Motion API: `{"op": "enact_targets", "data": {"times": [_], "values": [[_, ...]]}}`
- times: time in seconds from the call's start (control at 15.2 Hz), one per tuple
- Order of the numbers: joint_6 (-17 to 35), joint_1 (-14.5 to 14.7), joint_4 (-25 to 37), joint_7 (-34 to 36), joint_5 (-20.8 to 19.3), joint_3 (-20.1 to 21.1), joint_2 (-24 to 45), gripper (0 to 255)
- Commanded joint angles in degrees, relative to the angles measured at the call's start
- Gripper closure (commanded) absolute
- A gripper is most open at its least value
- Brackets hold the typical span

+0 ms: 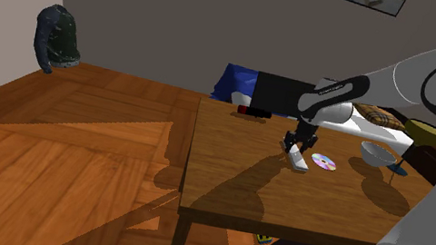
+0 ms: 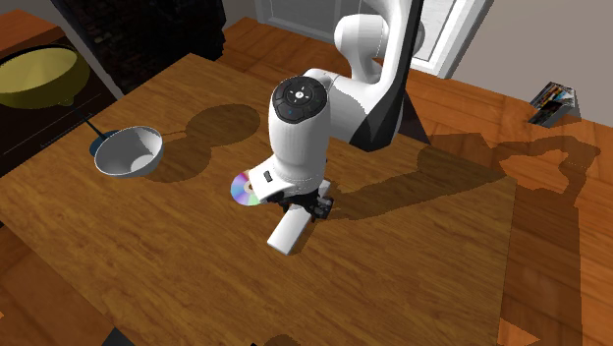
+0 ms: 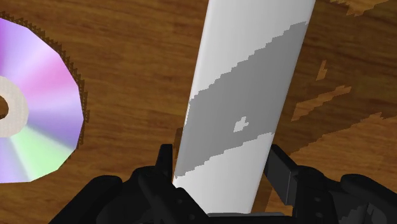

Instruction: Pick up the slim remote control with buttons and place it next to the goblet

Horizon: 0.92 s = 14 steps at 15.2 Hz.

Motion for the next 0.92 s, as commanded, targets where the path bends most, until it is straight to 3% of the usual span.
{"op": "enact_targets", "data": {"times": [0.0,0.2,0.86], "values": [[0.01,0.01,-0.01,-0.01,-0.01,0.01,0.03,255],[0.01,0.01,-0.02,0.0,-0.01,0.01,0.01,255],[-7.45,0.24,3.09,1.22,-1.85,-0.09,-4.55,255]]}}
